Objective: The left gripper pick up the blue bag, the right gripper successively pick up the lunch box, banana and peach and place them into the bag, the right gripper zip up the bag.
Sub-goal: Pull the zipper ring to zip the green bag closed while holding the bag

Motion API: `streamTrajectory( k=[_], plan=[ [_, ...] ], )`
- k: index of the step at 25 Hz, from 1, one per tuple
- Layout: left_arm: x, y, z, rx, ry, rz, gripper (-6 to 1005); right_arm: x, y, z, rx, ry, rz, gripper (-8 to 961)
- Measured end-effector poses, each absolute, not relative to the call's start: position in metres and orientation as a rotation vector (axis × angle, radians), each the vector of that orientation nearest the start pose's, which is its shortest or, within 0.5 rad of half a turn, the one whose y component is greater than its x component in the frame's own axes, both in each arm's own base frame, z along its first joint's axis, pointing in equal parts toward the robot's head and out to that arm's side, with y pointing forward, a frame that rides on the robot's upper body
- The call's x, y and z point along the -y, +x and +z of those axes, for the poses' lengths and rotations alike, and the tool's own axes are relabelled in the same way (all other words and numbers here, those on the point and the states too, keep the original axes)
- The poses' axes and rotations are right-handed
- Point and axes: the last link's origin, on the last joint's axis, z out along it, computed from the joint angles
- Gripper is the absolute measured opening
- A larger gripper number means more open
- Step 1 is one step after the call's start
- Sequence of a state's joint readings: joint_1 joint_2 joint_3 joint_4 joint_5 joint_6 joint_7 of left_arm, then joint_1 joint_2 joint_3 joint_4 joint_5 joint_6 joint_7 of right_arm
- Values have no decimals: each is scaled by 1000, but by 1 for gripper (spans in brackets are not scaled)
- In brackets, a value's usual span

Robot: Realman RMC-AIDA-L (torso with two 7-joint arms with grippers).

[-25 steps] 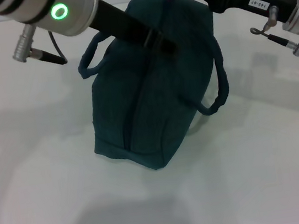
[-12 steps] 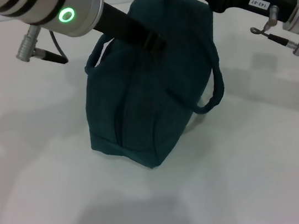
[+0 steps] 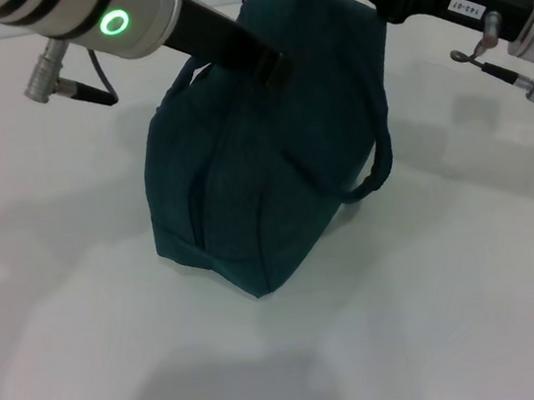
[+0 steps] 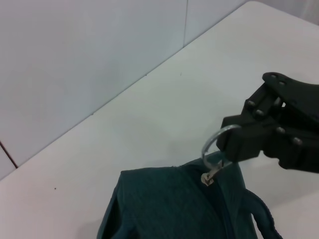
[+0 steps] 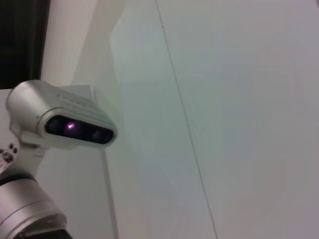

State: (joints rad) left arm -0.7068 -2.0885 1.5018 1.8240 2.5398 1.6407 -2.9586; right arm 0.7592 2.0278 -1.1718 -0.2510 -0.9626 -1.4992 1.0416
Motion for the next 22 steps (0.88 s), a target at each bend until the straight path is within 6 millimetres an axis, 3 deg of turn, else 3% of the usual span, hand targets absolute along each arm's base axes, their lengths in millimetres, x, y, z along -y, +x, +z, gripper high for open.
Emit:
streamTrajectory(
  k=[7,13,22],
  plan=[
    [-332,-40,27,703,-2563,123,146,-386,179,-2,-463,-2288,1390,9],
    [-326,-38,35,669,-2548,78,102,-393,213,-1,-646,-2180,1257,9],
    [-325,-38,37,640,-2538,34,76,-396,235,-9,-770,-2138,1131,10]
  ],
)
